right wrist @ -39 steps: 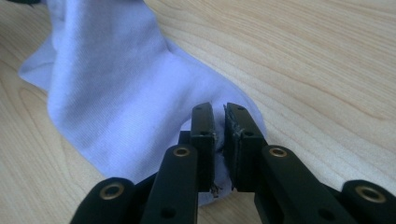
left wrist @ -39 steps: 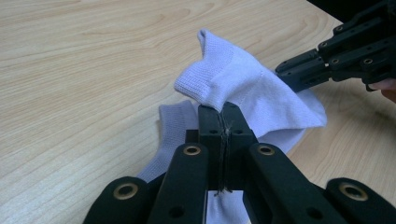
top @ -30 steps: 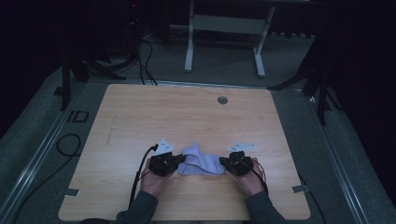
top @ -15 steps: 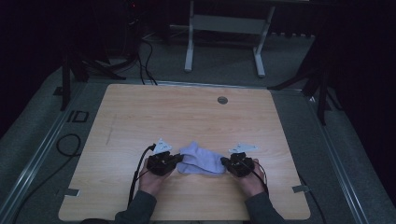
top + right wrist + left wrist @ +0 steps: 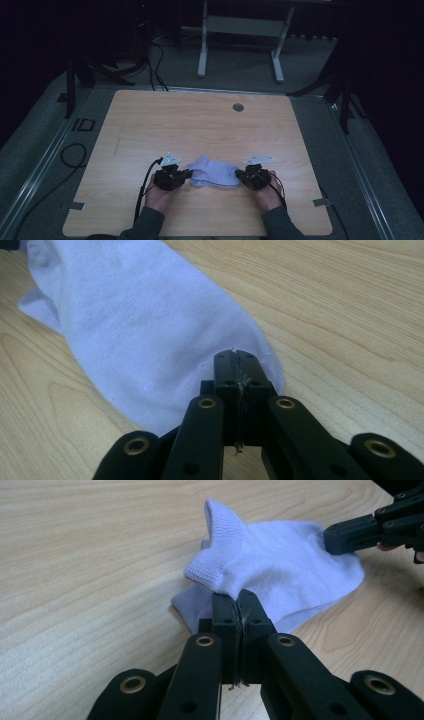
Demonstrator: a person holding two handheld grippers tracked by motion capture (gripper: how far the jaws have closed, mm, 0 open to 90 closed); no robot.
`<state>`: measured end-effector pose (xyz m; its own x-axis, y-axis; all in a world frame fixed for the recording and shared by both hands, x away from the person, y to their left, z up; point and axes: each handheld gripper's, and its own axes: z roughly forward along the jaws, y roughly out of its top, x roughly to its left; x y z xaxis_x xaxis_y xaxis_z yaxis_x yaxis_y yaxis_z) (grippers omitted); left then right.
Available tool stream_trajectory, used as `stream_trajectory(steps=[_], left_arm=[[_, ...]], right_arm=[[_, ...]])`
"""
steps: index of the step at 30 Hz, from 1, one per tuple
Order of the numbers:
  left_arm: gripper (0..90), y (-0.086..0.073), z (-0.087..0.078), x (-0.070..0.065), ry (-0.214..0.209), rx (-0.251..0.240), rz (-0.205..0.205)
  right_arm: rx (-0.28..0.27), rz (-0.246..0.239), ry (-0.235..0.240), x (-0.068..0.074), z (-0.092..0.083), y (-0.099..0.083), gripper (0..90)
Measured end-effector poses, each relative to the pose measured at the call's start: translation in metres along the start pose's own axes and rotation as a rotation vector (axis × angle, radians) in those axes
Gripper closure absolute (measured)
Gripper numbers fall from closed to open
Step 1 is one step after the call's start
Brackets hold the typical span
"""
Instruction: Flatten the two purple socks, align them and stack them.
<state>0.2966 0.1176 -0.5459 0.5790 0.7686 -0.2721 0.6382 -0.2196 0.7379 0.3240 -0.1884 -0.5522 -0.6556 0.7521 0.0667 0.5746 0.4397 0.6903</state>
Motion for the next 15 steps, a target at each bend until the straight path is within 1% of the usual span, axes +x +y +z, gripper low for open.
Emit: stream_trajectory(steps=[5,8,9,10,14,15], left_arm=[[88.2,-0.0024,-0.0001,0.0022,-0.011,0.012,-0.026],[88.2,-0.0039,0.0004,0.0032,-0.005,0.029,-0.025],[88.1,-0.0046,0.0009,0.0032,-0.003,0.033,-0.029],[88.1,-0.0056,0.0016,0.0041,0.008,0.043,-0.022],[87.1,-0.0070,0.0018,0.0049,0.025,0.053,-0.018],[86.4,-0.0069,0.0009,0.0048,0.035,0.052,-0.015]], right_arm=[[0.000,0.004,0.004,-0.0004,0.0002,-0.0007,88.9],[-0.002,0.006,0.006,-0.0003,0.0003,-0.0013,88.9],[-0.003,0.006,0.007,-0.0003,0.0004,-0.0015,88.8],[-0.004,0.005,0.007,-0.0002,0.0005,-0.0017,88.8],[-0.005,0.002,0.014,0.0000,0.0011,-0.0022,88.7],[-0.005,0.000,0.015,0.0002,0.0013,-0.0023,88.7]])
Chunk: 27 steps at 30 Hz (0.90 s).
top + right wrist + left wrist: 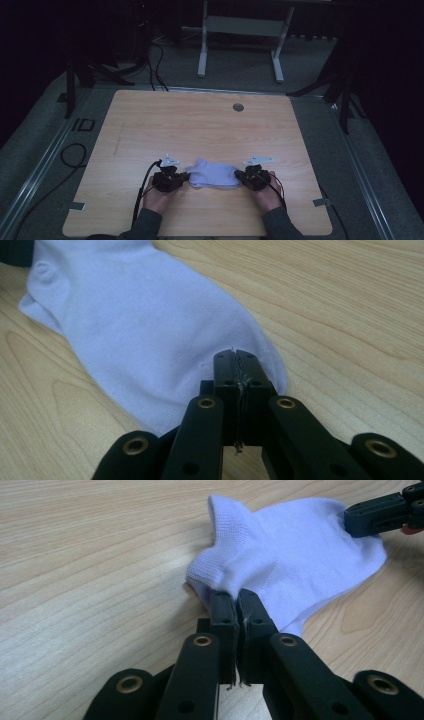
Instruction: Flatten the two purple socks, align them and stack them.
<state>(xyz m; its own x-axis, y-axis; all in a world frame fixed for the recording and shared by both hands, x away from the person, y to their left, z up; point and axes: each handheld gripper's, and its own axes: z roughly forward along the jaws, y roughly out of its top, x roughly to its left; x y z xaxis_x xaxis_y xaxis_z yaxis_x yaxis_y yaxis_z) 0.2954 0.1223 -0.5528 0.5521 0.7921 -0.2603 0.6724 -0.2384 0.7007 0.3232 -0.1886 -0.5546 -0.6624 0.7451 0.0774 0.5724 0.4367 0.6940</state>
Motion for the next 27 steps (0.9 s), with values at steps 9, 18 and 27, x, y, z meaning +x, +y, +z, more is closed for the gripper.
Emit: stream_trajectory(steps=[9,18,27], left_arm=[[84.3,0.002,-0.015,0.008,0.021,-0.048,-0.018],[81.4,0.002,-0.009,-0.004,0.001,-0.049,0.049],[78.9,0.002,-0.006,-0.003,0.020,-0.046,0.056]], right_arm=[[-0.001,0.000,0.006,-0.001,0.001,0.000,88.7],[-0.013,0.003,0.011,0.000,0.001,-0.001,83.1],[-0.061,0.017,0.015,0.001,-0.005,-0.002,60.5]])
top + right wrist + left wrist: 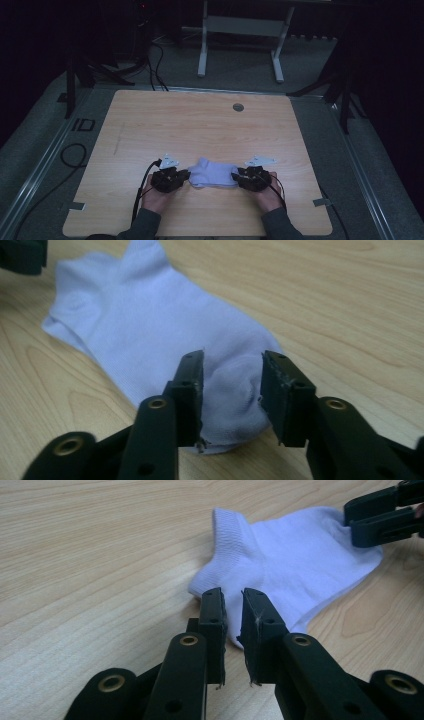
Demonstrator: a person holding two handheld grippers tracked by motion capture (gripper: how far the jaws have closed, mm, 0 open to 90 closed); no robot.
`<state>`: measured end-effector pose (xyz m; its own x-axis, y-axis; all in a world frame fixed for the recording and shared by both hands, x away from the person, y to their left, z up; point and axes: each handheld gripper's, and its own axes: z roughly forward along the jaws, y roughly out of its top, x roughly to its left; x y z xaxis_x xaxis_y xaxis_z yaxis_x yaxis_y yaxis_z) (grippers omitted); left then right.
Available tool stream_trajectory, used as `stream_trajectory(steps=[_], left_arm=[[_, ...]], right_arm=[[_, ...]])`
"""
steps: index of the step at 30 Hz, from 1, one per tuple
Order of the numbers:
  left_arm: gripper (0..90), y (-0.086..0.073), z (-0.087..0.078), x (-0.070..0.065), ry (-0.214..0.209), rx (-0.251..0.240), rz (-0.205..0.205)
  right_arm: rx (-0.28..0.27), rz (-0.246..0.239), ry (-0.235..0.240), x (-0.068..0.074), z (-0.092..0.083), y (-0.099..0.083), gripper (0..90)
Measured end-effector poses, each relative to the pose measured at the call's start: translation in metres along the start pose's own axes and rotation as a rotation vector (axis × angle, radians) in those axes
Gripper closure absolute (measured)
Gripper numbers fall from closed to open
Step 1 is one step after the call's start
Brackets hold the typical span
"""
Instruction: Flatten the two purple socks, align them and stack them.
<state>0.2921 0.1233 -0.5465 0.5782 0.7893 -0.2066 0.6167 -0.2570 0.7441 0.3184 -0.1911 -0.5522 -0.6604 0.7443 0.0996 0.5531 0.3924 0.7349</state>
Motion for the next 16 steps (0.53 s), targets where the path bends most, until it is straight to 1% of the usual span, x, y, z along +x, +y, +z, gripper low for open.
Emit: stream_trajectory(steps=[2,5,7,9,11,12,15,16], left_arm=[[78.3,0.000,-0.001,0.003,0.007,-0.003,-0.004],[76.9,0.001,-0.002,0.005,0.016,-0.011,-0.015],[75.8,0.001,-0.003,0.007,0.029,-0.010,-0.014],[75.1,0.002,-0.003,0.009,0.051,-0.010,-0.011],[74.9,0.002,-0.003,0.012,0.058,-0.014,-0.018],[75.0,0.002,-0.003,0.012,0.058,-0.014,-0.018],[74.9,0.002,-0.005,0.015,0.077,-0.017,-0.024],[74.7,0.002,-0.005,0.015,0.085,-0.019,-0.019]], right_arm=[[-0.024,0.020,-0.008,-0.004,-0.006,-0.001,55.9],[-0.044,0.049,-0.024,-0.010,-0.011,-0.003,53.9],[-0.047,0.066,-0.033,-0.015,-0.013,-0.004,53.9],[-0.048,0.075,-0.053,-0.019,-0.015,-0.006,53.8],[-0.049,0.080,-0.067,-0.022,-0.017,-0.007,53.7],[-0.049,0.080,-0.067,-0.022,-0.017,-0.007,53.7],[-0.052,0.088,-0.083,-0.028,-0.020,-0.008,53.7],[-0.050,0.089,-0.093,-0.029,-0.021,-0.009,53.5]])
